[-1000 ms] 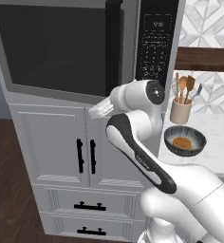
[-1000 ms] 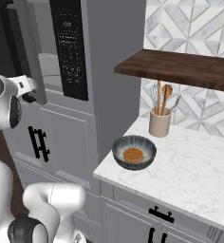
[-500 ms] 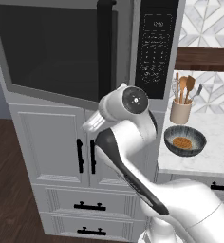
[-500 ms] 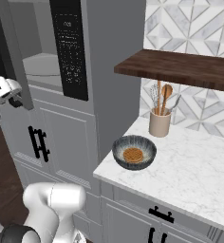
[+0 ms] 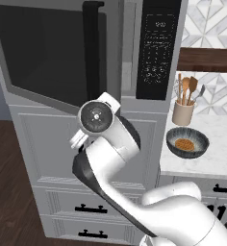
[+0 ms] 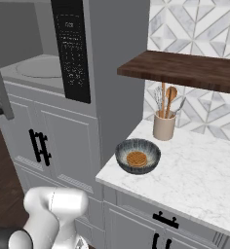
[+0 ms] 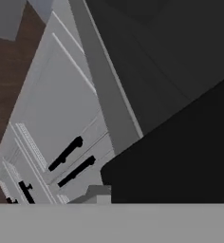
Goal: Open the microwave, place the bowl with waffle inside the microwave, then close the microwave door and turn it on.
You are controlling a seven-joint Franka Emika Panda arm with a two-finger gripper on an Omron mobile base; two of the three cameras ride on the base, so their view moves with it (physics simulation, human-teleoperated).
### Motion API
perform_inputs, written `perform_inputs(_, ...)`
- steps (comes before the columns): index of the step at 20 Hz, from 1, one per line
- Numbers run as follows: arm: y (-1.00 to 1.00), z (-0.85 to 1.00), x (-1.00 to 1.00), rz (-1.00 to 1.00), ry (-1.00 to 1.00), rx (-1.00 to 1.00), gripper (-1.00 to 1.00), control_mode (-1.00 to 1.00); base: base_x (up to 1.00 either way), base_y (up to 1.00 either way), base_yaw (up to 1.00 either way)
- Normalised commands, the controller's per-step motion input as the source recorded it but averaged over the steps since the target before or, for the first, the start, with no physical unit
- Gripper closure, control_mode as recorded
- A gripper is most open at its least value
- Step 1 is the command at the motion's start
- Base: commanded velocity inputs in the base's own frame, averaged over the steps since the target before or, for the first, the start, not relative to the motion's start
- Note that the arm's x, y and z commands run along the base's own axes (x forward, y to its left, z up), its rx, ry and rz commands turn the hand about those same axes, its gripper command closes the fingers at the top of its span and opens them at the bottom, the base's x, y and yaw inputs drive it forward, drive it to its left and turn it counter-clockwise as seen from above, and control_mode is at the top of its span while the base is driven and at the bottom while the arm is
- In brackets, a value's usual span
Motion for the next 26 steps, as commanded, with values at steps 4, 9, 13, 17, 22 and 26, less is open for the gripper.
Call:
perform_inputs(4, 1.0, -0.81, -0.05, 0.0, 0.06, -0.36, 1.0, -1.0, 0.0, 0.0, 0.0)
perform_inputs(9, 1.0, -0.69, -0.5, 0.02, 0.0, -0.33, -1.0, -1.0, 0.0, 0.0, 0.0)
perform_inputs(13, 0.82, -0.37, -1.0, 0.14, -0.02, -0.18, -1.0, -1.0, 0.0, 0.0, 0.0)
perform_inputs(17, 0.09, -0.24, -1.0, 0.26, -0.01, -0.02, -1.0, -1.0, 0.0, 0.0, 0.0)
perform_inputs(22, -0.9, 0.0, -0.3, 0.12, 0.05, 0.26, -1.0, -1.0, 0.0, 0.0, 0.0)
perform_inputs(26, -1.0, 0.0, 0.0, 0.1, 0.11, 0.46, -1.0, -1.0, 0.0, 0.0, 0.0)
